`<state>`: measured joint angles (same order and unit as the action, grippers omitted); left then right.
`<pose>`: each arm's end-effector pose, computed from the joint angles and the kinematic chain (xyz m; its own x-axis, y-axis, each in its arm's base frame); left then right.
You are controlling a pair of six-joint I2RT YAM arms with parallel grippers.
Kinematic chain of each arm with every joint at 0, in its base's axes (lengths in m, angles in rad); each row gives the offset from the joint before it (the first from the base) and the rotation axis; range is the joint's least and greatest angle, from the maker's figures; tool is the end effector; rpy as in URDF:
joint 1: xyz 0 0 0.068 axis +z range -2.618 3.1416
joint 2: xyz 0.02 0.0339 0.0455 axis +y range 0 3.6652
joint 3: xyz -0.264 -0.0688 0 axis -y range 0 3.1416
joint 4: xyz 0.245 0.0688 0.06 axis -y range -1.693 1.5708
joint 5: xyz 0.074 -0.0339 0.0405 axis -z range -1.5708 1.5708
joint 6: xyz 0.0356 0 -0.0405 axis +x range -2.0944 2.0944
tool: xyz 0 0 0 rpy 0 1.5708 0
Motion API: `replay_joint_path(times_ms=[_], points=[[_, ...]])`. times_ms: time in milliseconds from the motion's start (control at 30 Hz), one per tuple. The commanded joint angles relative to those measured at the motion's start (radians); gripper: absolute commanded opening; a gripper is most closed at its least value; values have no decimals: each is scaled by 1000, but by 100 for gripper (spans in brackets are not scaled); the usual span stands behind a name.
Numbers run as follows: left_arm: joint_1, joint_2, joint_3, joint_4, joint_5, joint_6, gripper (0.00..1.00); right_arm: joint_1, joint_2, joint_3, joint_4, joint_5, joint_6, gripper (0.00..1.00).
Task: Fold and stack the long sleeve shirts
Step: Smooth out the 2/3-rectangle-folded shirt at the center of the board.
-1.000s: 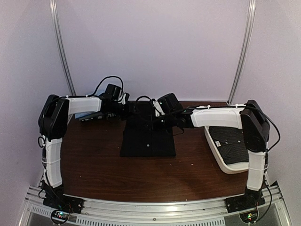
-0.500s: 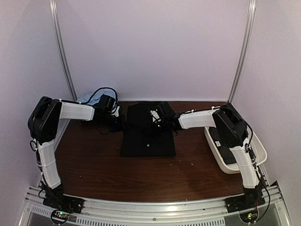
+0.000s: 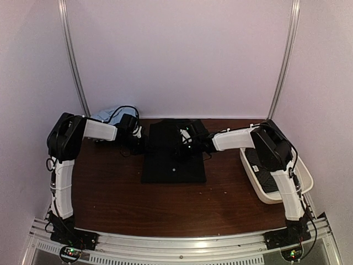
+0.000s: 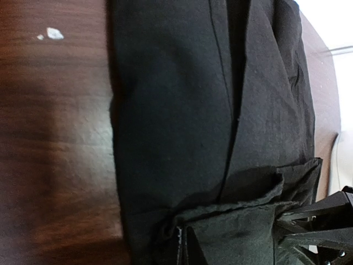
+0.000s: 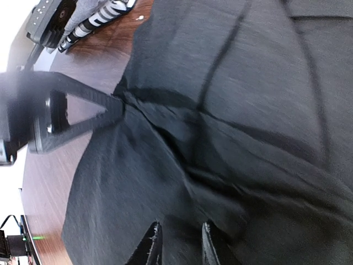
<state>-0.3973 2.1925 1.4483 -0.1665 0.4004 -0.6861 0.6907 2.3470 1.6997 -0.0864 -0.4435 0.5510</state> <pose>0.4189 -0.1908 0.1219 -0.9290 -0.2429 -0.2794 -0.0152 0.7791 -0.6267 0.3876 0.3401 0.1309 -0.8696 -0.1053 -0.4823 -0.4294 0.6435 0.6336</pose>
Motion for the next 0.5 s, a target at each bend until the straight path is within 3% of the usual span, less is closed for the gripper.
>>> replay_joint_path(times_ms=[0,467], points=[[21,21,23,29,-24,8,2,-51,-105,-84,22,12,-13,28],[31,31,51,15,-39,21,4,-177,-128,-281,130,-43,5,28]])
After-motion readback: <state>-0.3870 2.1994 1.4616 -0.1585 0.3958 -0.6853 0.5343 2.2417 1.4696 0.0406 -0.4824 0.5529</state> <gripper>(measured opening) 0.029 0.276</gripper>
